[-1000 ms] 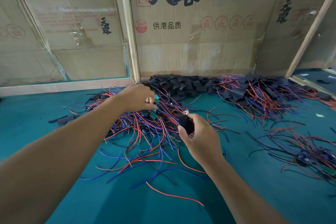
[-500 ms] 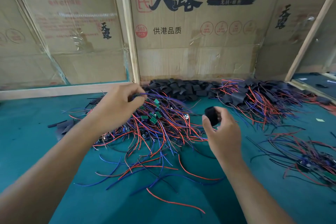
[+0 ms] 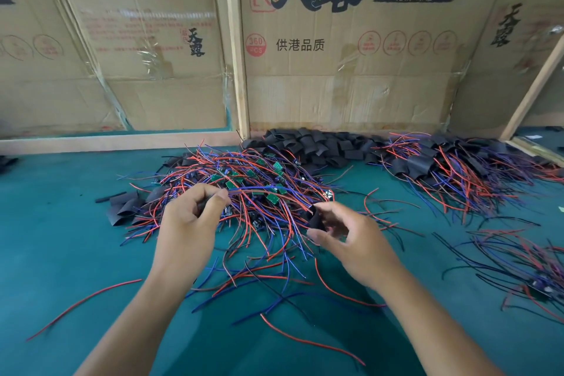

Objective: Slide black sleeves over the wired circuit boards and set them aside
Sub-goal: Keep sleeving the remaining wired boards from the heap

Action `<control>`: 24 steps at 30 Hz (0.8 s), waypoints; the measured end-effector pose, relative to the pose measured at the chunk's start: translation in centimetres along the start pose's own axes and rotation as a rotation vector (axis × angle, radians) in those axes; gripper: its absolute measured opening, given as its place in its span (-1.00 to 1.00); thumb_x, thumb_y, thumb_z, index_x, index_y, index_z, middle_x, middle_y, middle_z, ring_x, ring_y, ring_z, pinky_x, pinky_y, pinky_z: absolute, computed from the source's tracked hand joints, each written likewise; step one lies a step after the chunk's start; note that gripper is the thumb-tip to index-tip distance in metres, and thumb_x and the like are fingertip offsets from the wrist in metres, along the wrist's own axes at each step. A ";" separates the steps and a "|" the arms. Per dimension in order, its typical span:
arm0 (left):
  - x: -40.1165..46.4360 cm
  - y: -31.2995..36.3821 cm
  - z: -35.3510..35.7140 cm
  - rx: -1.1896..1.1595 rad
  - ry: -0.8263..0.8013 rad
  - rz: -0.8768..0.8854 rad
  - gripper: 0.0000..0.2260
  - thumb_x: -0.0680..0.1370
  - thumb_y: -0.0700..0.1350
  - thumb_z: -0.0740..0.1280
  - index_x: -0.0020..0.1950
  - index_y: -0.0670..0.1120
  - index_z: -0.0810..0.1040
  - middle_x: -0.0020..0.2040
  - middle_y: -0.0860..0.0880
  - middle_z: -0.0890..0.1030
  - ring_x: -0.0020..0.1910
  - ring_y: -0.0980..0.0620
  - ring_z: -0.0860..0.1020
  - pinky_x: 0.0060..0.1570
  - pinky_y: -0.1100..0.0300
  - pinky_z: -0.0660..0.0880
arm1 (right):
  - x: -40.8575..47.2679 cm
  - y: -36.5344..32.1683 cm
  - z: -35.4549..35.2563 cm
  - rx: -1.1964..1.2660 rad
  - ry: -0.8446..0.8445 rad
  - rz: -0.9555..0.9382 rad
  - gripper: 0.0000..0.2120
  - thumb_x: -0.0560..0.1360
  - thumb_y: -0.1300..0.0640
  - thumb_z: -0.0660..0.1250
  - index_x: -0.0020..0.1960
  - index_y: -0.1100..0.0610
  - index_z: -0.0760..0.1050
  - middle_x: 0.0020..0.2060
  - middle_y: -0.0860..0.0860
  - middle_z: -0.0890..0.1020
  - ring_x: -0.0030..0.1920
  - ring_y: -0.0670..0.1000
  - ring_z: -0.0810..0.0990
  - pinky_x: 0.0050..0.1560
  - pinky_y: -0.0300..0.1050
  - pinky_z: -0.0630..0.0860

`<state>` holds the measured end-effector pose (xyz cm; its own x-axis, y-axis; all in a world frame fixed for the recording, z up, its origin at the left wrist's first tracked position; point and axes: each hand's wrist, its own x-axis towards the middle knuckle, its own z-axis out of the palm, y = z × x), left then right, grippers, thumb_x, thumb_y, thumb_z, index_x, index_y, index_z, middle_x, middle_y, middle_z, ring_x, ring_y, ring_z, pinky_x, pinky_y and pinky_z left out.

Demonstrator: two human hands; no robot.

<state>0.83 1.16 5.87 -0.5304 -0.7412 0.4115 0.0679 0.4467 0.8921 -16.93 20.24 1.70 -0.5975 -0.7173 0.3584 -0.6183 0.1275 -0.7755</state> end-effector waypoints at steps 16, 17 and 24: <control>-2.0 1.8 0.3 0.316 0.200 0.355 -0.82 0.61 0.06 0.24 -0.14 0.05 0.51 -0.29 0.10 0.50 -0.42 0.13 0.35 -0.37 0.30 0.25 | -0.6 -3.5 -0.1 -0.165 0.131 0.001 -0.83 0.42 -0.05 0.50 -0.04 -0.10 0.58 -0.26 -0.20 0.67 -0.25 -0.15 0.62 -0.15 -0.18 0.51; -2.1 1.8 0.3 0.321 0.197 0.362 -0.83 0.60 0.07 0.24 -0.13 0.06 0.51 -0.29 0.11 0.50 -0.41 0.14 0.36 -0.36 0.31 0.25 | -0.6 -3.6 0.0 -0.159 0.132 0.018 -0.82 0.41 -0.07 0.51 -0.04 -0.10 0.58 -0.26 -0.24 0.67 -0.23 -0.18 0.62 -0.14 -0.20 0.51; -2.6 2.0 0.9 0.372 0.153 0.443 -0.84 0.60 0.04 0.24 -0.14 0.05 0.52 -0.28 0.20 0.49 -0.37 0.24 0.40 -0.29 0.43 0.28 | -0.8 -3.9 0.4 -0.133 0.193 0.101 -0.79 0.40 -0.11 0.51 -0.05 -0.07 0.59 -0.27 -0.24 0.68 -0.23 -0.21 0.64 -0.10 -0.05 0.60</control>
<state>1.61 4.43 6.45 -0.3894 -0.4957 0.7763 -0.0604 0.8547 0.5155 -13.84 19.99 4.26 -0.7382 -0.5536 0.3856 -0.6049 0.2901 -0.7415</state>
